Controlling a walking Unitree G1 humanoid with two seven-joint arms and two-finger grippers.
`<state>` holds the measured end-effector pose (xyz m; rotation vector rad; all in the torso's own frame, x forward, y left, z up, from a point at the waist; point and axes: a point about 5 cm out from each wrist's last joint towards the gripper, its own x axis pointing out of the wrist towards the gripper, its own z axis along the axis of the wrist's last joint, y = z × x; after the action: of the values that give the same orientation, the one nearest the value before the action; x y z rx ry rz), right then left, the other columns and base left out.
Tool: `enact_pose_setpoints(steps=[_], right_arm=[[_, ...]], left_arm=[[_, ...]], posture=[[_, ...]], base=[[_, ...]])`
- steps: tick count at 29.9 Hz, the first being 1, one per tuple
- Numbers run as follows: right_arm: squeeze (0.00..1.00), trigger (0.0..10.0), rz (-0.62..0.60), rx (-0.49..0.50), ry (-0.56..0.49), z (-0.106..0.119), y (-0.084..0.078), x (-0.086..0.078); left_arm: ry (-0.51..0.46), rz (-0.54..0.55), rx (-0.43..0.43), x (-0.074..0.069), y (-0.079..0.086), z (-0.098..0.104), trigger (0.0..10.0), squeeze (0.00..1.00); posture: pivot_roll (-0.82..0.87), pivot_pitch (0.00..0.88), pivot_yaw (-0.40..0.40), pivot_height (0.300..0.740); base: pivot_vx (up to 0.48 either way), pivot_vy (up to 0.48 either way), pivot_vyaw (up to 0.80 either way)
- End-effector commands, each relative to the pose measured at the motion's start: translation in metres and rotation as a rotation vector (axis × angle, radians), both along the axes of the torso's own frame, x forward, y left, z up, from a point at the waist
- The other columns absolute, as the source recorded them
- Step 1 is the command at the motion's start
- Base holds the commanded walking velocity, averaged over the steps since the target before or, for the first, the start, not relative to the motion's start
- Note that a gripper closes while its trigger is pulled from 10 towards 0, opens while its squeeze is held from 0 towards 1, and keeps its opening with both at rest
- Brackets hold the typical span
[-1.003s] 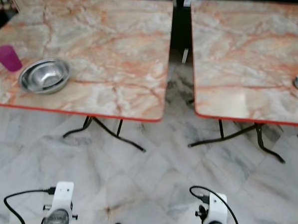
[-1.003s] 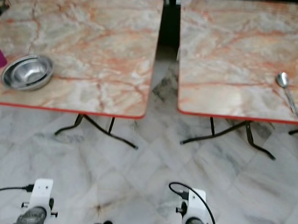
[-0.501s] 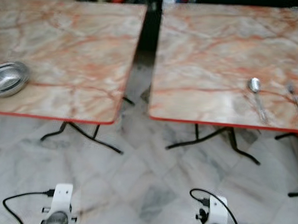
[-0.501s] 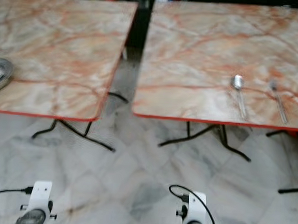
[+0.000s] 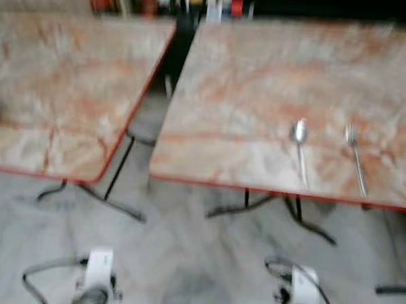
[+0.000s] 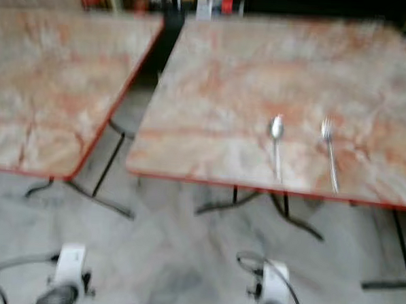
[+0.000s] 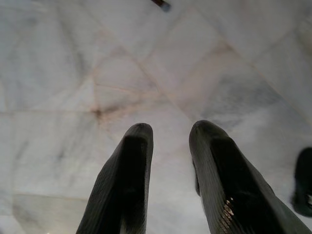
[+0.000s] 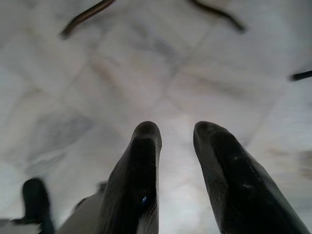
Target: Setting the table
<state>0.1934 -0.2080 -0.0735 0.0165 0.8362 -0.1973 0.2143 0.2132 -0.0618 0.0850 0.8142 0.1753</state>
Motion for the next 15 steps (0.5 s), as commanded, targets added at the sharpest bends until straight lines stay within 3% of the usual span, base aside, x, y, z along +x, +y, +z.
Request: enact_pose_setpoints(steps=[1,6,15], right_arm=[[0.00,10.0,0.011,0.018,0.025,-0.0057,0.0109,-0.0074],[0.00,10.0,0.014,0.010,0.023,-0.0056,0.0107,-0.0075],[0.00,10.0,0.062,-0.006,-0.106,0.0018,0.0124,-0.0018]], left_arm=[[0.044,0.021,0.012,-0.0138,0.0095,-0.0062,10.0,0.00],[0.047,0.018,0.009,-0.0158,0.0087,-0.0074,10.0,0.00],[0.067,0.008,0.008,-0.0231,0.0092,-0.0111,10.0,0.00]], posture=[[-0.03,0.108,0.026,0.740],[-0.03,0.103,0.024,0.740],[-0.06,0.083,0.012,0.740]], base=[[0.000,0.000,0.00],[0.000,0.000,0.00],[0.000,0.000,0.00]])
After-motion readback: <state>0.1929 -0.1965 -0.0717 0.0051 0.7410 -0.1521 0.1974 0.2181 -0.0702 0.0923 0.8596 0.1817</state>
